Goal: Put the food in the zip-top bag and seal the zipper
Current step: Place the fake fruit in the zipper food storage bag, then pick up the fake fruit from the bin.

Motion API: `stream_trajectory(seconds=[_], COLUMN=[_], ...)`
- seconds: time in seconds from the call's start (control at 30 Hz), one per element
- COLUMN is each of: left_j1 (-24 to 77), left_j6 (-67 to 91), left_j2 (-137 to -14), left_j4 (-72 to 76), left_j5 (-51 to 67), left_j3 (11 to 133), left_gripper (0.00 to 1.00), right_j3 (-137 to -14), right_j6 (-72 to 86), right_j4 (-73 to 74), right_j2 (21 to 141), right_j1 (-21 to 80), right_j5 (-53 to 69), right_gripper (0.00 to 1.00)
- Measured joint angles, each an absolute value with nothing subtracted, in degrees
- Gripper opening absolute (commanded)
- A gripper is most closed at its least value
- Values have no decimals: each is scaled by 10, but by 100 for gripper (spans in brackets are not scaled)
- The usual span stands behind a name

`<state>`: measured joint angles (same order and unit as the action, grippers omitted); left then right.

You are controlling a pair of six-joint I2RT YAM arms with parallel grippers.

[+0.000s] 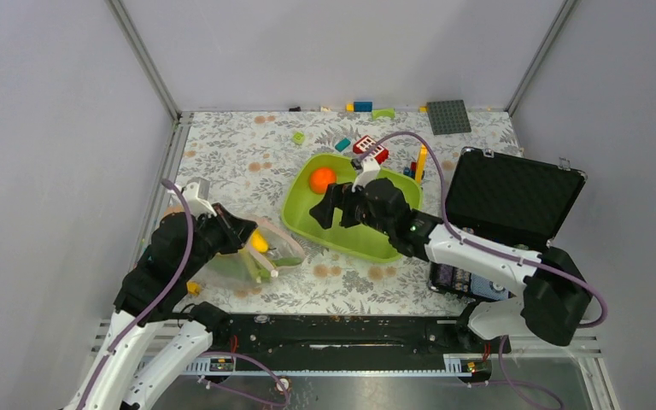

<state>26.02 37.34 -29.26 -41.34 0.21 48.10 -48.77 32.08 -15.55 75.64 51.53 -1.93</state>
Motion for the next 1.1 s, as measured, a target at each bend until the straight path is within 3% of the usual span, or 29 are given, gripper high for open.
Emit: stream_trajectory(seconds=[0.17, 0.47, 0.63, 0.83, 1.1], left_j1=[259, 259, 260, 260, 260], left_j6=[369, 387, 425, 450, 430], left_j2=[-304, -313, -305, -319, -306], left_j4=[-437, -419, -443, -506, -509], left_j5=[-4, 22, -62, -169, -180], left_j3=[534, 583, 580, 586, 595], left_gripper=[0, 0, 0, 0, 0], right_j3=[-554, -561, -581, -690, -821], right_j6=[291, 246, 253, 269, 319], right_j4=[-70, -27, 16, 52, 59], right_j2=[797, 796, 815, 931, 1099], right_j1=[484, 481, 459, 422, 389], right_j5=[-11, -4, -34, -58, -80], right_gripper=[100, 100, 100, 100, 100])
